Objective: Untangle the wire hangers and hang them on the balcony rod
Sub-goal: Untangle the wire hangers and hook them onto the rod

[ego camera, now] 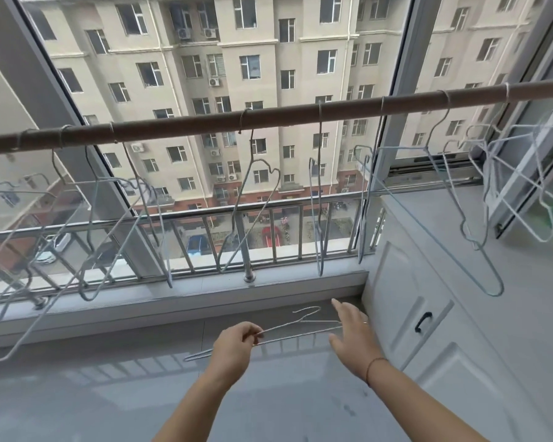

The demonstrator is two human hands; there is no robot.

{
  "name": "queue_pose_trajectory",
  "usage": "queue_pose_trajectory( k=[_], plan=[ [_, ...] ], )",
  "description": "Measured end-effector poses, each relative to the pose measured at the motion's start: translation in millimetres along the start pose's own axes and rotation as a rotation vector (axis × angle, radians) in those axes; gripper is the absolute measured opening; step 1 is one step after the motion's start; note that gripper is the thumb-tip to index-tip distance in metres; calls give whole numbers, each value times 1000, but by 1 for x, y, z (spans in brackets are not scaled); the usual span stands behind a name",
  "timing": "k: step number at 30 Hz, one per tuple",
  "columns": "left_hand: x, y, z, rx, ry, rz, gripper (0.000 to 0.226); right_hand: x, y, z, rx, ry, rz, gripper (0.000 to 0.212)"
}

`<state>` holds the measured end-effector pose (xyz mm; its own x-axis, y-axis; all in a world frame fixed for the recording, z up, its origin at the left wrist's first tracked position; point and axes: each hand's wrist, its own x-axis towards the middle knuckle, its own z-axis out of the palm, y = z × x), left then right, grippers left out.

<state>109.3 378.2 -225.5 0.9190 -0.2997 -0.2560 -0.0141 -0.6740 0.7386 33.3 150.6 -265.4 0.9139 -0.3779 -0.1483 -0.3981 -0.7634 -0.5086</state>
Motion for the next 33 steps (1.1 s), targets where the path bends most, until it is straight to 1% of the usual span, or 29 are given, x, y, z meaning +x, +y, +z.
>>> queue_pose_trajectory(
  k=[1,2,4,5,7,9,10,12,14,15,17,19,21,23,25,27,30,33],
  plan=[
    [1,1,-2,4,-9,22,41,0,2,-3,-18,-15,-3,59],
    [1,4,-4,1,-14,47,41,0,5,-6,-14,-42,-16,50],
    [3,8,-7,-20,0,93,41,-7,8,-15,82,-161,-43,17],
    [4,10,-8,-36,13,104,42,-15,7,-22,123,-238,-67,16],
    [6,13,-7,-63,45,118,42,-32,8,-33,194,-345,-114,25],
    [9,17,-3,-76,76,113,37,-51,4,-45,370,-383,-125,26],
    [9,19,0,-78,103,102,31,-60,1,-51,485,-382,-111,26],
    [9,25,8,-85,226,76,17,-77,-8,-58,636,-367,-92,26],
    [1,34,16,-137,356,34,15,-90,-19,-57,714,-330,-76,27],
    [-6,41,21,-192,380,12,14,-95,-26,-57,743,-298,-76,28],
    [-25,57,33,-362,309,-36,6,-103,-41,-55,765,-228,-76,28],
    [-43,70,43,-573,200,-51,21,-107,-57,-54,760,-171,-75,27],
    [-58,81,44,-689,129,-31,32,-106,-70,-53,762,-131,-70,23],
    [-67,89,41,-724,104,2,31,-105,-80,-52,725,-99,-71,22],
    [-72,96,33,-740,113,28,21,-105,-90,-52,732,-69,-68,26],
    [-75,104,22,-726,134,50,15,-105,-103,-55,788,-36,-61,24],
    [-78,118,4,-712,164,109,13,-106,-122,-61,932,9,-55,23],
    [-83,135,-14,-773,176,147,12,-108,-137,-73,1007,14,-100,26]
  ],
)
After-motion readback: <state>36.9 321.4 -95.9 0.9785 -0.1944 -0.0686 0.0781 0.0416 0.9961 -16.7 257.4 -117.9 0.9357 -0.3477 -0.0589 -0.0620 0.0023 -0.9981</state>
